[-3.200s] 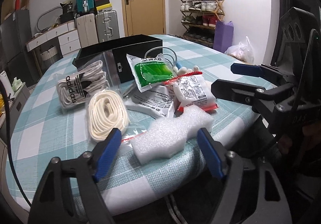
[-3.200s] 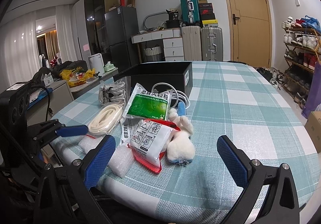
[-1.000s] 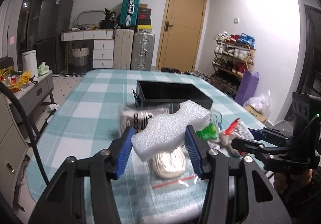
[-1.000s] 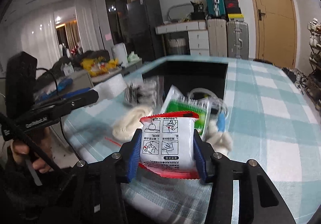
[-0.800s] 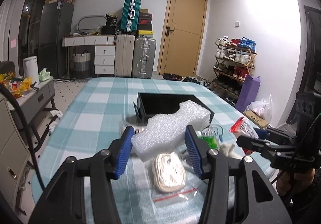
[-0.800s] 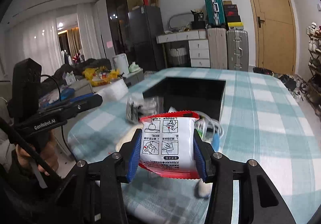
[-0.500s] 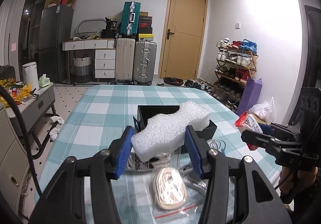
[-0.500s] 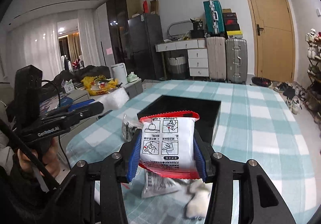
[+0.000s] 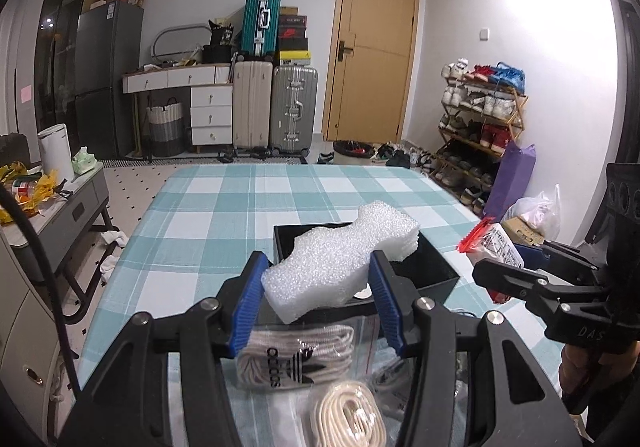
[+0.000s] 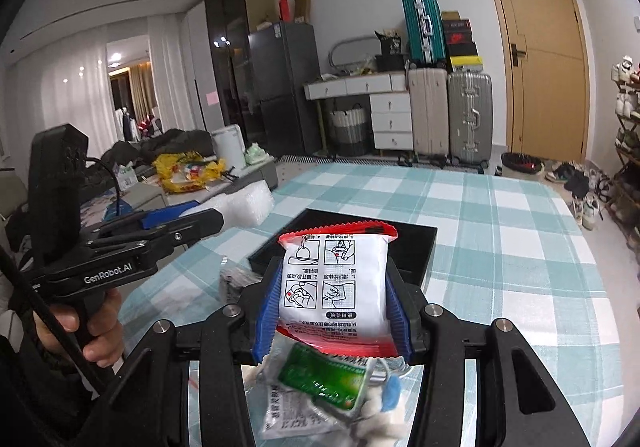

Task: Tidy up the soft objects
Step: 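Carry foam and packet over the black box and open both tools inside it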

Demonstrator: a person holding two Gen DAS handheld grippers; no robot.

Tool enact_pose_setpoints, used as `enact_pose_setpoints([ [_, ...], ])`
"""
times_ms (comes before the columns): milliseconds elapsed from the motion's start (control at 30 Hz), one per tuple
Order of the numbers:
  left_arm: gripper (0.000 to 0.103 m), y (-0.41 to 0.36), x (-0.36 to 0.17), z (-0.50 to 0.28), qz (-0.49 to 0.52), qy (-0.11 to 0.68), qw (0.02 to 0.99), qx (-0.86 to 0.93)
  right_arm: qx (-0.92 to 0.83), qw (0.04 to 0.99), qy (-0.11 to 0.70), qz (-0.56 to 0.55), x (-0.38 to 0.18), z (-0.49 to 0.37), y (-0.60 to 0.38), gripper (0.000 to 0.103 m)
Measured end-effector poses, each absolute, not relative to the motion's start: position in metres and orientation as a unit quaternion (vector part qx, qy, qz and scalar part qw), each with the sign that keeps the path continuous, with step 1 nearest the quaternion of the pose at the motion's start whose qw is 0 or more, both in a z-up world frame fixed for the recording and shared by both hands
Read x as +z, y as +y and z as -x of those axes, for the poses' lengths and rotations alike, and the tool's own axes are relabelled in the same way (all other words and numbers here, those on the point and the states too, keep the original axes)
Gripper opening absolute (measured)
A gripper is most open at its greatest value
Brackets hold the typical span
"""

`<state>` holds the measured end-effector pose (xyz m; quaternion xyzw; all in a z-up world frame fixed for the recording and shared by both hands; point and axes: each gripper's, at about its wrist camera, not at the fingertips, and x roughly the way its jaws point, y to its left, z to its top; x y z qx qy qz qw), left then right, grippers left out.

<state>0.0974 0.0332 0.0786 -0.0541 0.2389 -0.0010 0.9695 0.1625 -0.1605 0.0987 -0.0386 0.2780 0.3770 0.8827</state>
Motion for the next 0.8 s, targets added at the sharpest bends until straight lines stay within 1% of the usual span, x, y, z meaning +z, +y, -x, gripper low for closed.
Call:
enact_pose_setpoints([
  [367, 0.051, 0.024, 0.066, -0.14, 0.05, 0.281, 0.958, -0.004, 0.366, 0.871, 0.324, 0.06, 0.075, -0.207, -0.141, 0.047],
  [800, 0.051, 0.021, 0.048, -0.173, 0.039, 0.312, 0.949, 0.013, 0.345, 0.871, 0.341, 0.083, 0.057, -0.234, -0.125, 0.047],
])
